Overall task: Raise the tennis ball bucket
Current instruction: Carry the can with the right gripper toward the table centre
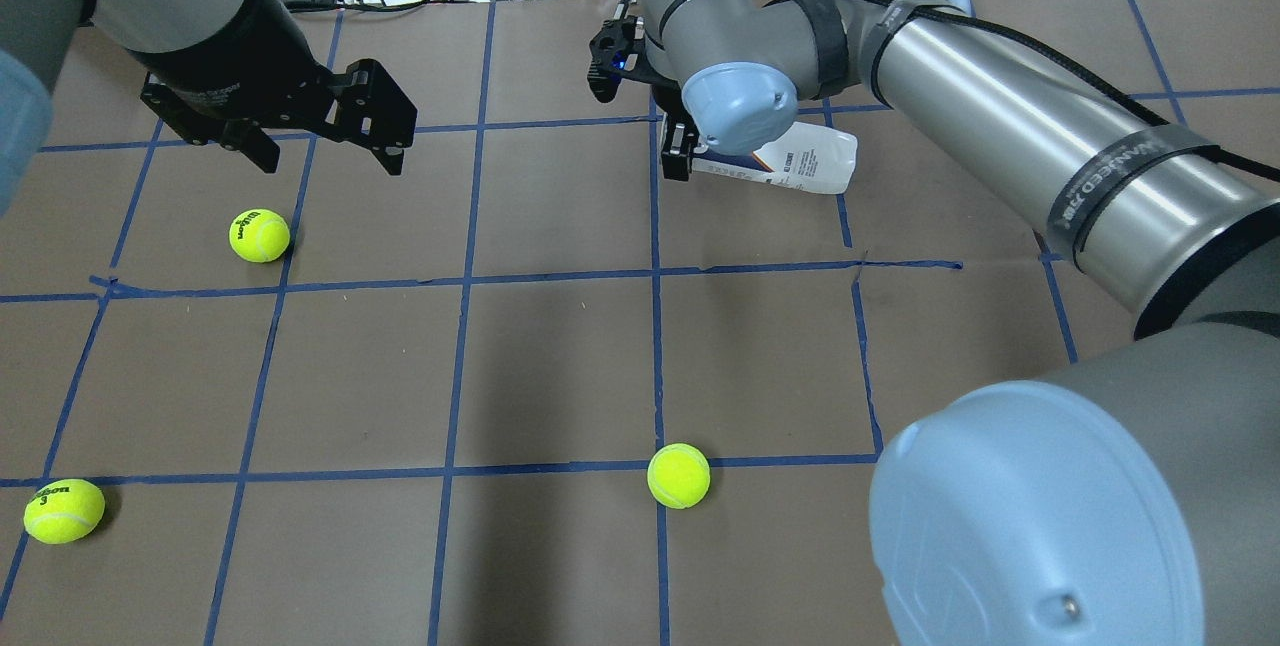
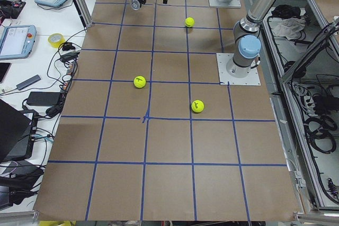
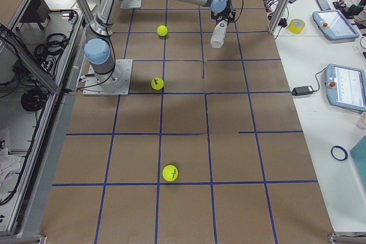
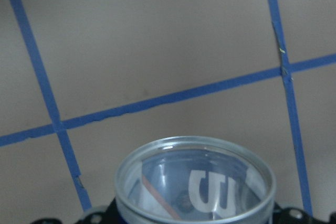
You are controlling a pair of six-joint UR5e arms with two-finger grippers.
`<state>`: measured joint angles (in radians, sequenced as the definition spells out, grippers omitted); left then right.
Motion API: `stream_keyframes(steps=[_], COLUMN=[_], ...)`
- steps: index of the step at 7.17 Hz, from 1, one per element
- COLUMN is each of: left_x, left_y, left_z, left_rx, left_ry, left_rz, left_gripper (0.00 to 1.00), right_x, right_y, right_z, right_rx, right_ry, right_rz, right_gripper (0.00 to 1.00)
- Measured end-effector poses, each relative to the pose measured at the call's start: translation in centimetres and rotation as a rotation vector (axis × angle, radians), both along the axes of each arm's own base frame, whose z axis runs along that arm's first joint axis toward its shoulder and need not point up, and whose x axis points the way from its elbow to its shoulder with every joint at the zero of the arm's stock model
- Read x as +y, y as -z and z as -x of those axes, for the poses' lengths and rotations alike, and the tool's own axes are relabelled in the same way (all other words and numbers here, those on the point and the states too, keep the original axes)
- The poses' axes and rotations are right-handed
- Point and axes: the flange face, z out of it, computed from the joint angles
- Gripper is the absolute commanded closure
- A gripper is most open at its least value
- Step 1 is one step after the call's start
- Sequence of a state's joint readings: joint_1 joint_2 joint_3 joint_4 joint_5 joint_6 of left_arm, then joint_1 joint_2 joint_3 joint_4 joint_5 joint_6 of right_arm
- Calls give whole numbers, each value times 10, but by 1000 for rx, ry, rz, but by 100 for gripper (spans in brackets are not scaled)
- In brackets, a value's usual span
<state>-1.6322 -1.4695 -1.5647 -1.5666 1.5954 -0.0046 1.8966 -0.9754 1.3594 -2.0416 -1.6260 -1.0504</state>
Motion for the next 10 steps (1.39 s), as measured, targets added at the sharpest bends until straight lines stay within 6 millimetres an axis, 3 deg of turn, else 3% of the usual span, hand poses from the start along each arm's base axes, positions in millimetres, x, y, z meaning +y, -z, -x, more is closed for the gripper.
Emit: stream_keyframes(steps=[2, 6, 9, 10], left_x=[1, 3, 4, 4], left_y=[1, 1, 2, 2], left_z=[0, 0, -1, -1], left_rx=[0, 1, 1, 1], left_ry=[0, 1, 0, 0], left_rz=[-1, -2, -3, -3], left_gripper=[0, 0, 0, 0], right_x=[30, 50, 57, 59], right_y=[20, 52, 61, 63], right_z=[-36, -63, -76, -79], right_rx=[12, -23, -97, -121], right_ry=[-116, -213, -245, -248], right_rz=[-27, -44, -85, -97], right_gripper=[77, 65, 39, 35])
